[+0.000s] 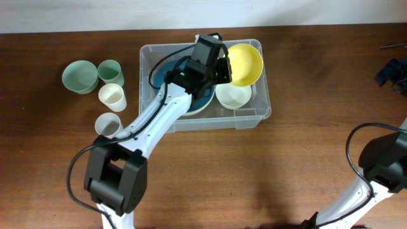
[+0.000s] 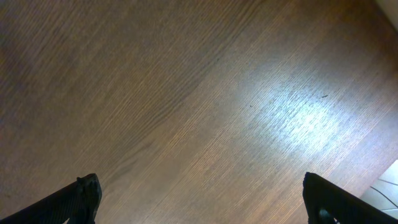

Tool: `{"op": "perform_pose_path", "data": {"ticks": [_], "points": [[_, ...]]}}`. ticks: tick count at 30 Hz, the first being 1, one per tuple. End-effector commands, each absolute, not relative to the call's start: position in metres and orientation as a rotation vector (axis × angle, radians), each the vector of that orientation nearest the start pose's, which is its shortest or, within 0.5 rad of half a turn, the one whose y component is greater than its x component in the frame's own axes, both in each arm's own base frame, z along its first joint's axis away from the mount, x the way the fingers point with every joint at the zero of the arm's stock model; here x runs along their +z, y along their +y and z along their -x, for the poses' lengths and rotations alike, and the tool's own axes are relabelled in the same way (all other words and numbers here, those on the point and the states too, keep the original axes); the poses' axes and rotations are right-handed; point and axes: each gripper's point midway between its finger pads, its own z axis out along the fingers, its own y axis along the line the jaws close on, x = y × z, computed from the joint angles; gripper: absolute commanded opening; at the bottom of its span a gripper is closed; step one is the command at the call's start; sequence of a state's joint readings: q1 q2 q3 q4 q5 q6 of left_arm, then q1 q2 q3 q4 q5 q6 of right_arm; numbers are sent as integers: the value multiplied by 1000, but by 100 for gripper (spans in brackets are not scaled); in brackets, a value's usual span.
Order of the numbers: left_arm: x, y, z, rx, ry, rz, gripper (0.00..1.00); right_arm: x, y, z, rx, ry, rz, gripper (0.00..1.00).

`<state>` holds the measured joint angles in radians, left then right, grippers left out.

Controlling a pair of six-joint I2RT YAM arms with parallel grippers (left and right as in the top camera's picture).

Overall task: Pack container
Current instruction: 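Lower the yellow bowl onto the white bowl, open left gripper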

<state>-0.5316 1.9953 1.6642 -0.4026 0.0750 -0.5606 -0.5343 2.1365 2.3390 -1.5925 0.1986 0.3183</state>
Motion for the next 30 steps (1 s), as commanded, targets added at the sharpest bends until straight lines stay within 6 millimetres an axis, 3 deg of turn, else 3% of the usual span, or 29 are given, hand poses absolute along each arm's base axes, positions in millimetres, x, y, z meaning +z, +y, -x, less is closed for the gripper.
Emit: {"op": "perform_pose_path", "data": {"ticks": [1, 12, 17, 25, 30], "points": [[146, -293, -485, -576, 2414, -31, 1, 208, -251, -355, -345, 2677, -1262, 99], [123, -275, -485, -438, 2466, 9, 1, 208, -251, -355, -345, 2677, -1262, 99], [117, -274, -483, -419, 2484, -21, 1, 208, -251, -355, -345, 2677, -1262, 99], [80, -277, -476, -420, 2574, -38, 1, 208, -251, -355, -345, 2677, -1262, 99], [80, -278, -476, -421, 2575, -39, 1, 208, -251, -355, -345, 2677, -1262, 99]]}}
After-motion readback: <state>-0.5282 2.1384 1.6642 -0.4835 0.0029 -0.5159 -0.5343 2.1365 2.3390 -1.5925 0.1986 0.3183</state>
